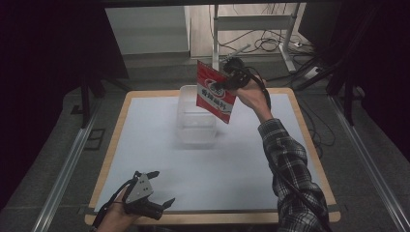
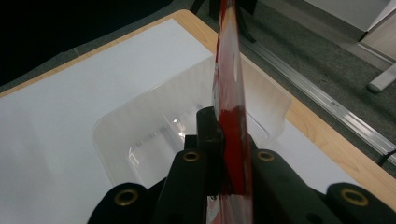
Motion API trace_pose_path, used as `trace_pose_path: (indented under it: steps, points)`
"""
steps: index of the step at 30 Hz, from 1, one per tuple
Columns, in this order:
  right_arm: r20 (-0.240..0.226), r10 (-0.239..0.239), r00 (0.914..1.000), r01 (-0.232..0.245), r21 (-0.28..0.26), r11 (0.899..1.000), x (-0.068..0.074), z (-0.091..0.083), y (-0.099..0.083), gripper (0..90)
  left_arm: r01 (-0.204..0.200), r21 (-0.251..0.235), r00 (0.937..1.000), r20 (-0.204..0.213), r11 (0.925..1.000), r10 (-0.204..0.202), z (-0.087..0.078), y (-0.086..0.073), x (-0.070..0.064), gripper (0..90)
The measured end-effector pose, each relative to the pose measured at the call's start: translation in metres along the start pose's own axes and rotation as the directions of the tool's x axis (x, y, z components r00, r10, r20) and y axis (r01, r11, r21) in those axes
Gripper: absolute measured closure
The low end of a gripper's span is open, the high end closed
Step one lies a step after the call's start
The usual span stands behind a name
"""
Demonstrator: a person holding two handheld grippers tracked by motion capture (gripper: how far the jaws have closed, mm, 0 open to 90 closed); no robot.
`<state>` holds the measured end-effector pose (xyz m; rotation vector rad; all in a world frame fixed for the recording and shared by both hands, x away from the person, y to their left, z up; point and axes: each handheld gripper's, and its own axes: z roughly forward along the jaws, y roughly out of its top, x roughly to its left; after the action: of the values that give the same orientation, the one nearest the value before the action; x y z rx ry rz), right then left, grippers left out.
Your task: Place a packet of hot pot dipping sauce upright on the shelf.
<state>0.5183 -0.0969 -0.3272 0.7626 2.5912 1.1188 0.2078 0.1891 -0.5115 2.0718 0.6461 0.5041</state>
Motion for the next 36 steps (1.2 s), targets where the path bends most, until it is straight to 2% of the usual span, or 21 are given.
trace_pose_path:
  steps: [8, 17, 20, 24, 30, 33, 36]
  points:
    - [-0.015, -0.035, 0.9993, 0.035, 0.007, 0.999, 0.004, 0.021, 0.018, 87.6, 0.001, 0.000, 1.0000, 0.002, 1.0000, -0.001, 0.000, 0.000, 0.000, 2.3]
    - [-0.039, -0.074, 0.9965, 0.074, -0.006, 0.997, 0.017, 0.042, 0.036, 87.6, -0.002, 0.001, 1.0000, 0.003, 1.0000, 0.002, 0.000, 0.000, 0.000, 2.4]
    - [-0.051, -0.074, 0.9959, 0.074, -0.012, 0.997, 0.021, 0.047, 0.039, 87.6, -0.001, 0.000, 1.0000, 0.004, 1.0000, 0.001, -0.001, 0.000, 0.000, 2.4]
    - [-0.048, -0.079, 0.9957, 0.080, 0.005, 0.997, 0.021, 0.053, 0.038, 87.5, -0.001, 0.000, 1.0000, 0.004, 1.0000, 0.001, -0.001, 0.000, 0.000, 2.5]
    - [-0.041, -0.050, 0.9979, 0.051, 0.026, 0.998, 0.014, 0.063, 0.029, 87.4, -0.002, 0.001, 1.0000, 0.003, 1.0000, 0.002, -0.001, 0.000, 0.000, 2.5]
    - [-0.017, -0.040, 0.9991, 0.040, 0.039, 0.998, 0.010, 0.072, 0.022, 87.2, 0.005, -0.006, 1.0000, 0.005, 1.0000, -0.005, 0.000, 0.000, 0.000, 2.5]
    - [-0.011, -0.025, 0.9996, 0.025, 0.025, 0.999, 0.008, 0.076, 0.017, 87.1, 0.005, -0.006, 1.0000, 0.004, 1.0000, -0.005, 0.000, 0.000, 0.000, 2.5]
